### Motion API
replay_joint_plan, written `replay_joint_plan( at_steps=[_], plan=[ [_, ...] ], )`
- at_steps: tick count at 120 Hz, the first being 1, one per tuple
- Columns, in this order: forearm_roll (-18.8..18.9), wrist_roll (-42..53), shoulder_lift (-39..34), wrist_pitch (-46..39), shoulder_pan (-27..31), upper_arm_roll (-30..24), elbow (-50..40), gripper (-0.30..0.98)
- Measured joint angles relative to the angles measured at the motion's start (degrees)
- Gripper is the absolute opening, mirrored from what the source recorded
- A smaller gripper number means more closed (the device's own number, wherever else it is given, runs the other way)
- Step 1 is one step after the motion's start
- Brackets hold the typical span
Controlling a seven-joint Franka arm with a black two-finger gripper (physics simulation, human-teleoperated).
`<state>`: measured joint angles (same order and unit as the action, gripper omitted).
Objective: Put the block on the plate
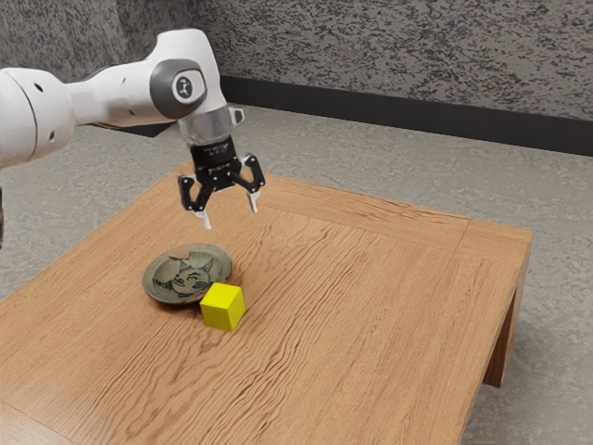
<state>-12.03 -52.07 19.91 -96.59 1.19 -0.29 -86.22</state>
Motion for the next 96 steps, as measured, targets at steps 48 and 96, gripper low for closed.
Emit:
replay_joint_plan(
  at_steps=[48, 96],
  plan=[
    [-4.20, -21.14, 8.11, -8.99, -15.95, 18.39, -0.02, 0.69],
    [-13.04, -34.60, 14.97, -13.79, -25.73, 30.67, -0.01, 0.69]
  ],
)
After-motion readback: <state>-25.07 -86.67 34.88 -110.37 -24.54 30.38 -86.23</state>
